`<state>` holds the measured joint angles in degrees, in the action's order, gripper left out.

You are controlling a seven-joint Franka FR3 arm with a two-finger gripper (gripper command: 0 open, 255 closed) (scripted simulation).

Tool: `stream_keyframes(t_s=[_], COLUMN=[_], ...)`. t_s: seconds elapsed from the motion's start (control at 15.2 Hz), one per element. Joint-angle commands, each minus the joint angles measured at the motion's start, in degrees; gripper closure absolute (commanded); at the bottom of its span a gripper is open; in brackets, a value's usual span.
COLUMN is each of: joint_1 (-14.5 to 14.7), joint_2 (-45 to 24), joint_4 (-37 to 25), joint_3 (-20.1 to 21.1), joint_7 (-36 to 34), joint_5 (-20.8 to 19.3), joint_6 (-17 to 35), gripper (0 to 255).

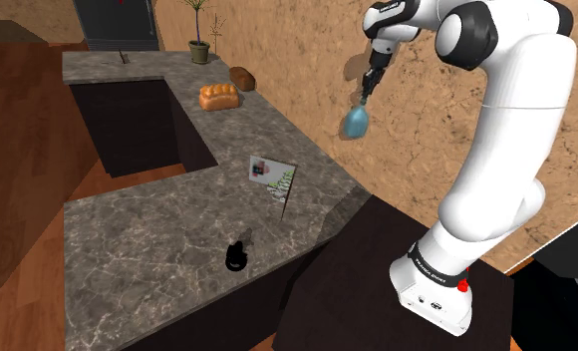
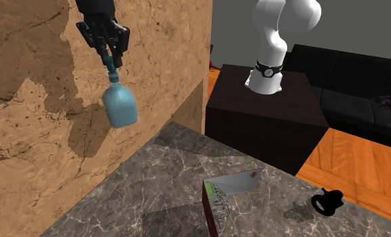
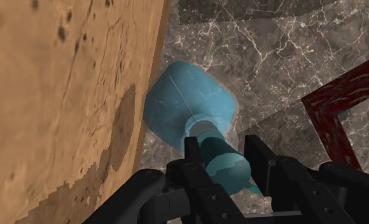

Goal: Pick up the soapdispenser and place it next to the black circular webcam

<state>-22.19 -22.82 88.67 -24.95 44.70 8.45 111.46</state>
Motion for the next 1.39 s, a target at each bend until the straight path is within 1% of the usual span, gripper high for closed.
stream_keyframes(t_s=[0.0,0.2,0.46,0.73,1.06,1.32], joint_1=[-0.1,-0.1,4.7,8.6,12.3,14.5], joint_2=[0.3,0.6,8.7,16.0,24.0,29.6], joint_4=[-1.2,-2.7,8.2,17.2,26.4,32.4], joint_3=[-0.1,-0.2,0.0,1.2,3.8,6.7], joint_7=[-0.1,-0.1,-5.0,-10.7,-18.3,-24.4], joint_5=[-0.2,-0.3,-3.9,-7.4,-11.2,-13.2], joint_6=[-1.4,-3.2,0.2,2.5,4.1,4.6], gripper=[255,255,255,255,255,255])
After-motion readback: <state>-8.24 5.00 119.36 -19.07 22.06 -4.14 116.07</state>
